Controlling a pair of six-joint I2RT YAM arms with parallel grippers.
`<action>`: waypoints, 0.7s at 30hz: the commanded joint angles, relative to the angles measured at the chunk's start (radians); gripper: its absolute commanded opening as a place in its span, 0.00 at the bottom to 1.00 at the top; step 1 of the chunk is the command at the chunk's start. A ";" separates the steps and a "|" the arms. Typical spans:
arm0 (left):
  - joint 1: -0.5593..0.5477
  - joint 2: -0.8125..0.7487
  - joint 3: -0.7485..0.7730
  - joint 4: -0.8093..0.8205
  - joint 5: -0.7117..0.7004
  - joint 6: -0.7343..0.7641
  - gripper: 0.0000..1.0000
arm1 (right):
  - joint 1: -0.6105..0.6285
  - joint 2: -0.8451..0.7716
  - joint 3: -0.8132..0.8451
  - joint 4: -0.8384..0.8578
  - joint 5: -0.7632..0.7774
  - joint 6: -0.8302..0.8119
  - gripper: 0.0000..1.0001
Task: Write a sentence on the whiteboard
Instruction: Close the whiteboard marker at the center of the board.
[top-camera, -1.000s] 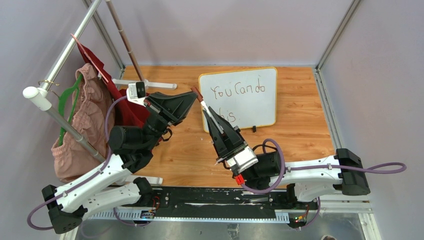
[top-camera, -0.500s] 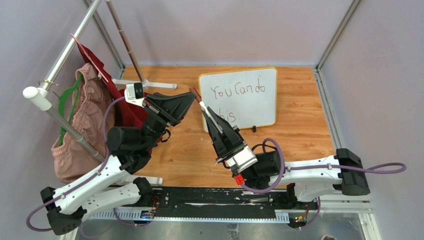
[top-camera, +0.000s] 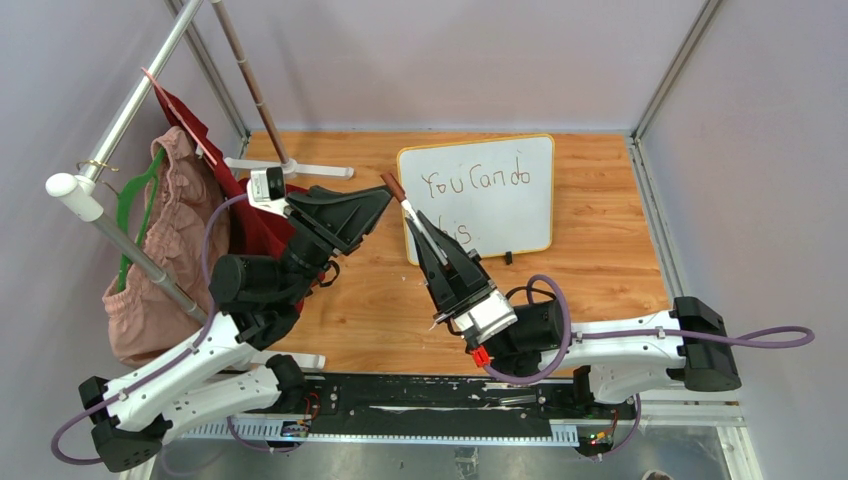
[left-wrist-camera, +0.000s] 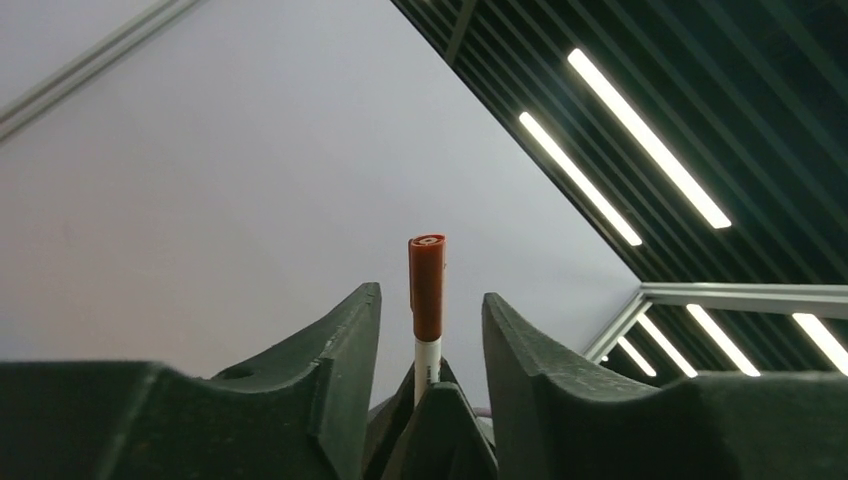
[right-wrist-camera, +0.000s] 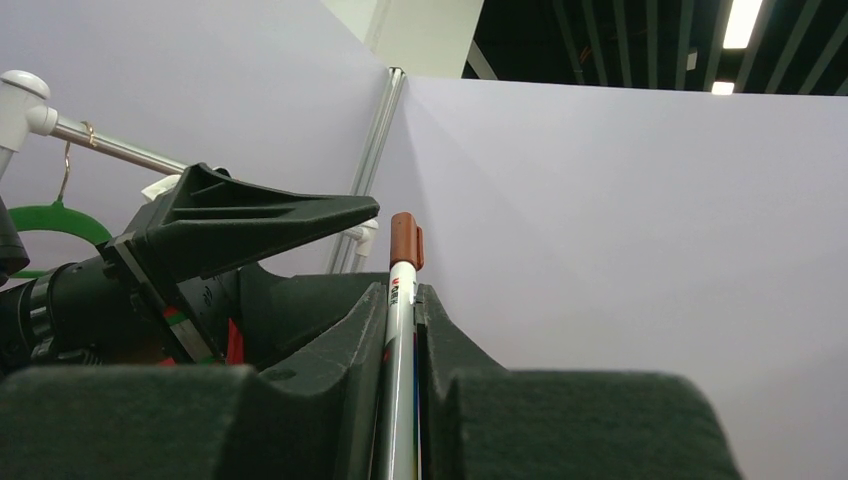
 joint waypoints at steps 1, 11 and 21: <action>-0.004 -0.008 0.019 0.005 -0.002 0.028 0.53 | -0.009 -0.032 -0.008 0.046 -0.001 0.018 0.00; -0.003 0.018 0.084 -0.052 -0.024 0.085 0.74 | -0.009 -0.042 -0.017 0.037 -0.010 0.034 0.00; -0.002 0.054 0.128 -0.070 -0.023 0.099 0.71 | -0.009 -0.046 -0.020 0.017 -0.015 0.042 0.00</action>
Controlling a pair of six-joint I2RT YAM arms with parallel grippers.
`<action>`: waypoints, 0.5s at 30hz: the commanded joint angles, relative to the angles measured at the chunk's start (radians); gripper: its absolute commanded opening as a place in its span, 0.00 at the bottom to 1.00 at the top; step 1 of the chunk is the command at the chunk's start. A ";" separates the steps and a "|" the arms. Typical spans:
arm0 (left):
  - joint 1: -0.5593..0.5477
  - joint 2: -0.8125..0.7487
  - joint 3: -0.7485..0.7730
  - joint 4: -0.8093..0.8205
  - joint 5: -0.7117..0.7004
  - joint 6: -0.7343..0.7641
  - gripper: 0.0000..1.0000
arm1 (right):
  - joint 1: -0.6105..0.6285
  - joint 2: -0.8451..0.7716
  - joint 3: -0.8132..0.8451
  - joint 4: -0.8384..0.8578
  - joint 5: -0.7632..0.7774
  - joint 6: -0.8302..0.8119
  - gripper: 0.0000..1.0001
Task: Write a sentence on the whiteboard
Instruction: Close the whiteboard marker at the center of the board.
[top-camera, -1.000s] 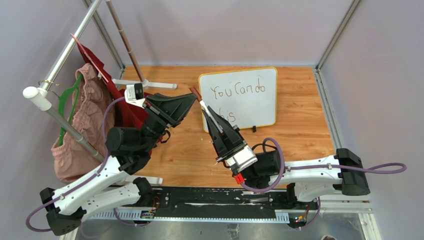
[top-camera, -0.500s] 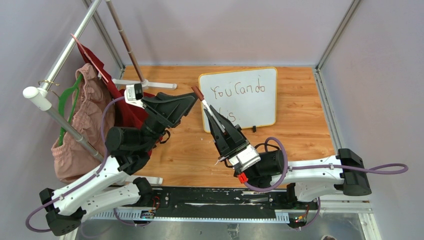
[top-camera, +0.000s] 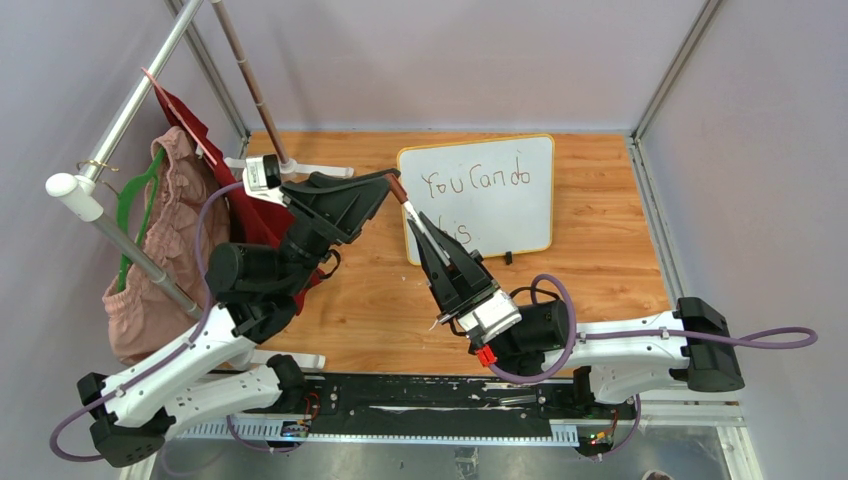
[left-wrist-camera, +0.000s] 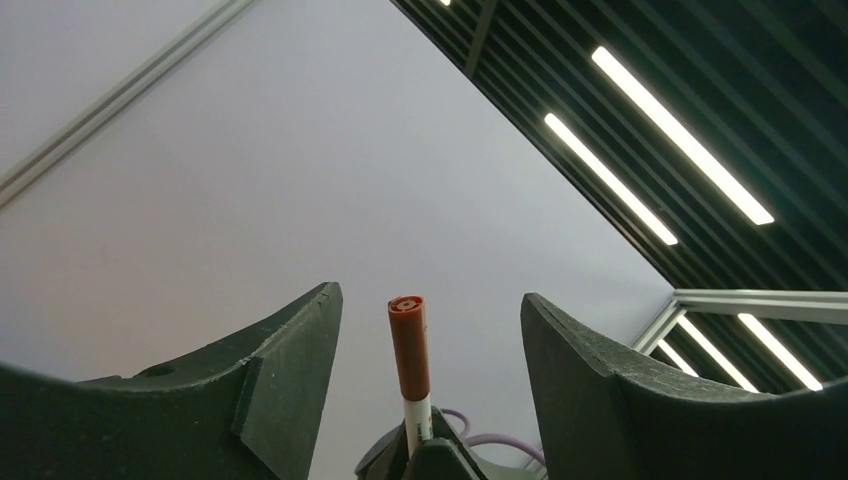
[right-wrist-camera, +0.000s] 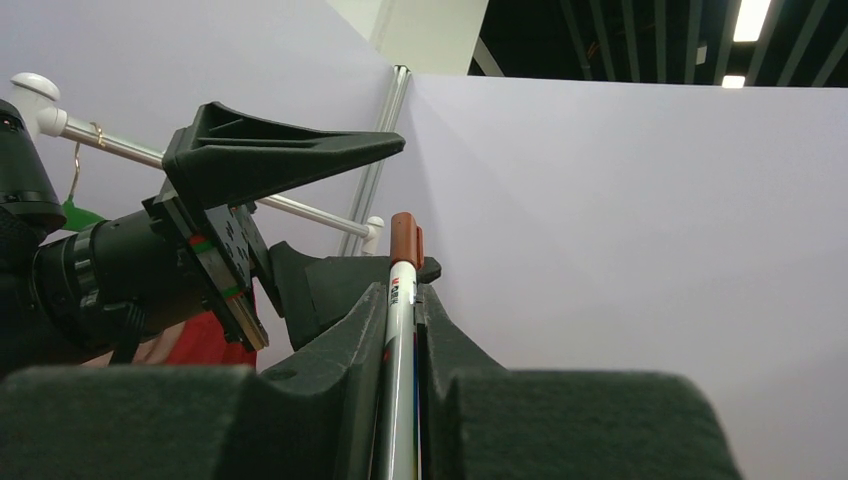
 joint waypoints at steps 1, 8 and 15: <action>-0.002 0.015 0.028 -0.003 -0.006 0.025 0.70 | -0.009 -0.027 -0.005 0.022 -0.017 0.023 0.00; -0.003 0.019 0.024 -0.006 -0.014 0.025 0.59 | -0.009 -0.031 -0.008 0.015 -0.019 0.025 0.00; -0.002 0.017 0.018 -0.005 -0.012 0.020 0.46 | -0.009 -0.031 -0.008 0.015 -0.018 0.022 0.00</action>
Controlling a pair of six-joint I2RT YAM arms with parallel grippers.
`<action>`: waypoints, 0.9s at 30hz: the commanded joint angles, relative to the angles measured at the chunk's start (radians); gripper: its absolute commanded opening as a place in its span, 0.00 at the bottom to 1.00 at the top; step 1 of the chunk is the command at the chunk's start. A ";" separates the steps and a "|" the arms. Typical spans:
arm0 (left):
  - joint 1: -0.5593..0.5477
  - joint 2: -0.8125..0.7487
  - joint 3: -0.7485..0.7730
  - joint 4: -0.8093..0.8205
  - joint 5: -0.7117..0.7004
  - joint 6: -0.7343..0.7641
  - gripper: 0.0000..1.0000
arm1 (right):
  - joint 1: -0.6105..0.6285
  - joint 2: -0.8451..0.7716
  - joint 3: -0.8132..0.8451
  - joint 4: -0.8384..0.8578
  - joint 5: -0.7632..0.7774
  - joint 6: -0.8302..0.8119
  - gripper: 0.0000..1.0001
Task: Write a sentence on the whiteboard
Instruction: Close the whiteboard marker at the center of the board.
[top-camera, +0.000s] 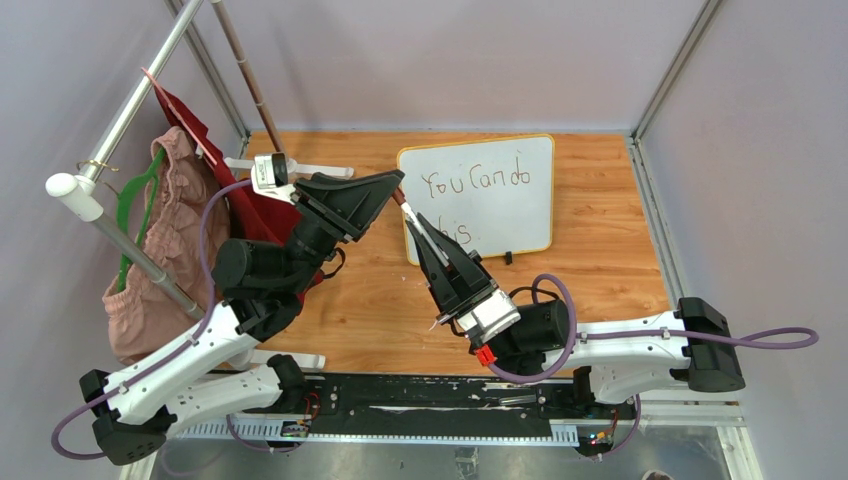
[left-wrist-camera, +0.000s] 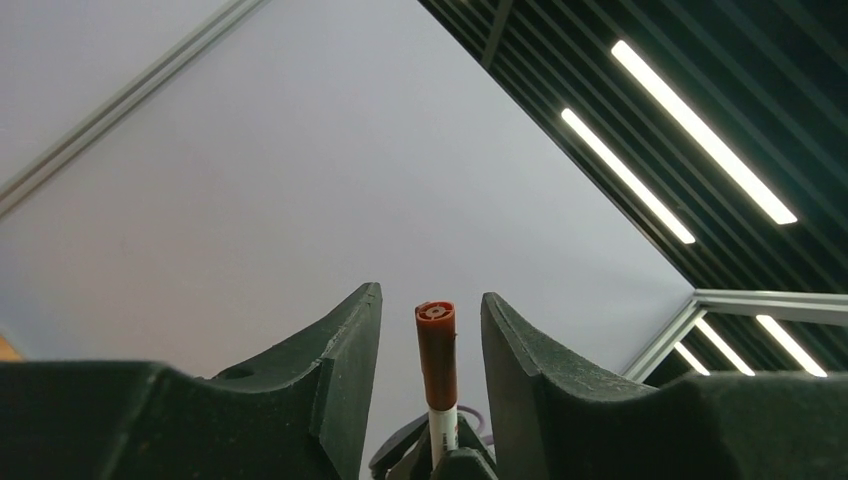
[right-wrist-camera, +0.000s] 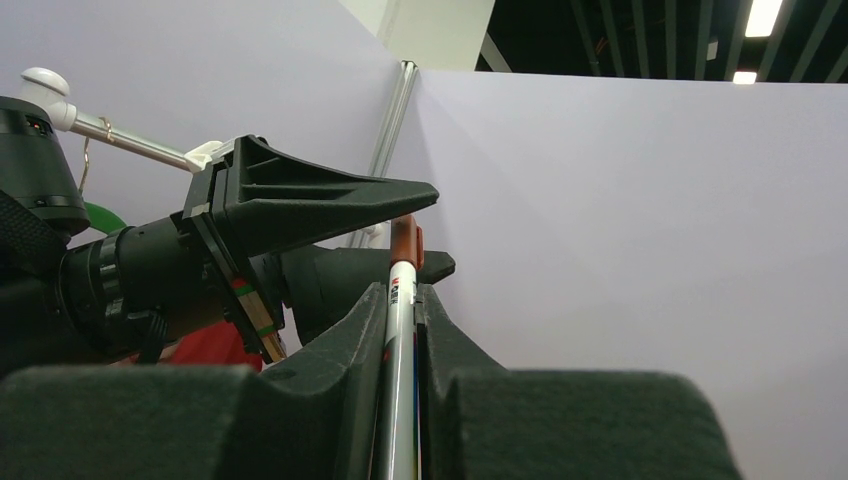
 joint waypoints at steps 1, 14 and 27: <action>-0.003 -0.007 0.013 0.011 -0.008 0.008 0.43 | -0.009 -0.025 -0.007 0.037 -0.016 0.007 0.00; -0.002 -0.014 0.003 0.012 0.002 -0.009 0.12 | -0.009 -0.017 0.002 0.039 -0.001 -0.018 0.00; -0.003 -0.008 -0.002 0.009 0.049 -0.035 0.00 | -0.009 0.012 0.031 0.035 0.012 -0.054 0.00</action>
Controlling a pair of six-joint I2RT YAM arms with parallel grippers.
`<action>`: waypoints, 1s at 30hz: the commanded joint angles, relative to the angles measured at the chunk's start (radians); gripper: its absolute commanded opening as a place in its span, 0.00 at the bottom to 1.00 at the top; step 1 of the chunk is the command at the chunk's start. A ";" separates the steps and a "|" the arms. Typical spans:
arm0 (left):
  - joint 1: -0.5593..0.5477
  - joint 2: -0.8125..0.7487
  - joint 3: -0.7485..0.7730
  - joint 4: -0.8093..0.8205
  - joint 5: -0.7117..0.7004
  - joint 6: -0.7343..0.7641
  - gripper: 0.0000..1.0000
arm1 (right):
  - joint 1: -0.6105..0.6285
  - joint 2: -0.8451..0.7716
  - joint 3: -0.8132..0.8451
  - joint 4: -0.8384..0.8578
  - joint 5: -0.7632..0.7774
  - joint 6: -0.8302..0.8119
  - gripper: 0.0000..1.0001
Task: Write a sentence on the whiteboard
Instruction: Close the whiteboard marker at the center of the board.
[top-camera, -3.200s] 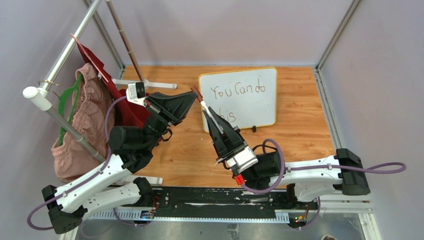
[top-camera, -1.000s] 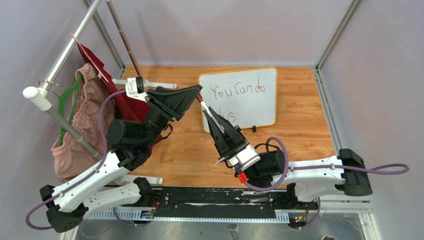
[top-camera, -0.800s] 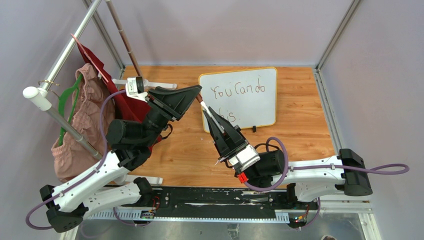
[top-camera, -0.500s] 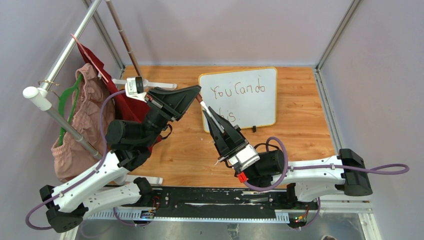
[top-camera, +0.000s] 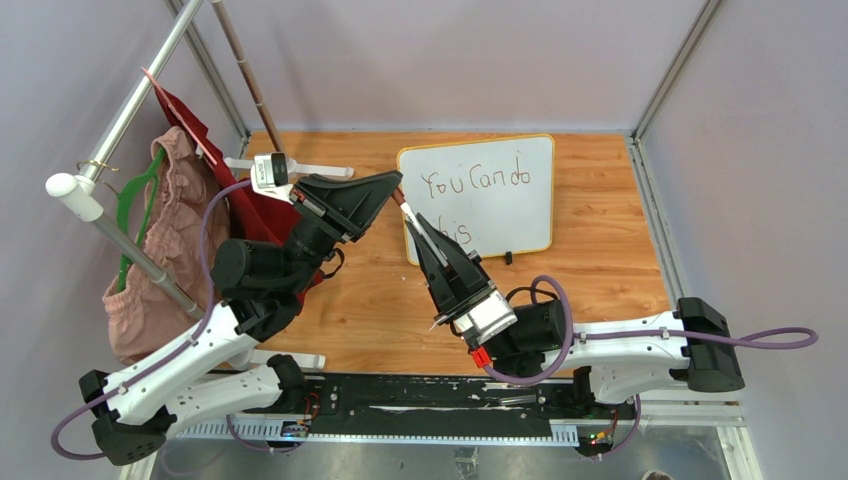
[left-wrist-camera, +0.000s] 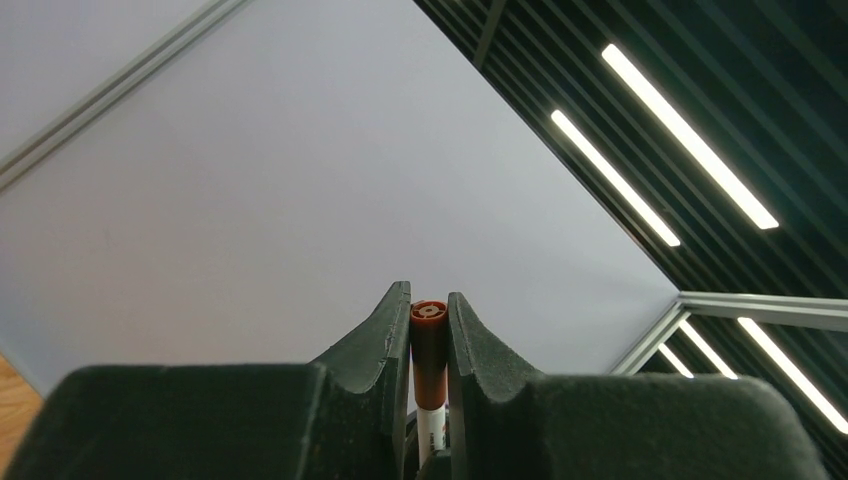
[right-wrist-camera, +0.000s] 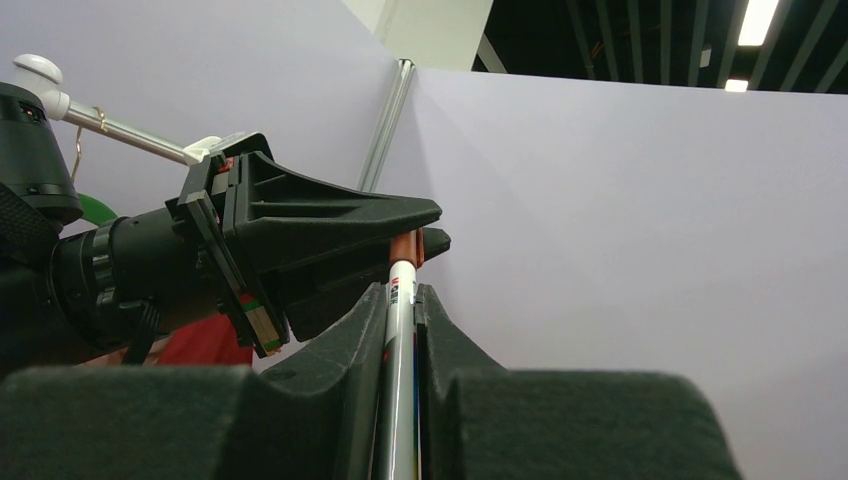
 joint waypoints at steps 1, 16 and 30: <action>-0.003 -0.002 -0.003 0.009 0.045 -0.010 0.00 | -0.009 0.011 0.034 0.039 0.011 -0.027 0.00; -0.012 -0.018 -0.037 0.008 0.064 -0.047 0.00 | -0.015 0.070 0.088 0.045 0.013 -0.055 0.00; -0.058 -0.025 -0.061 0.007 0.075 -0.056 0.00 | -0.023 0.109 0.134 0.051 0.015 -0.064 0.00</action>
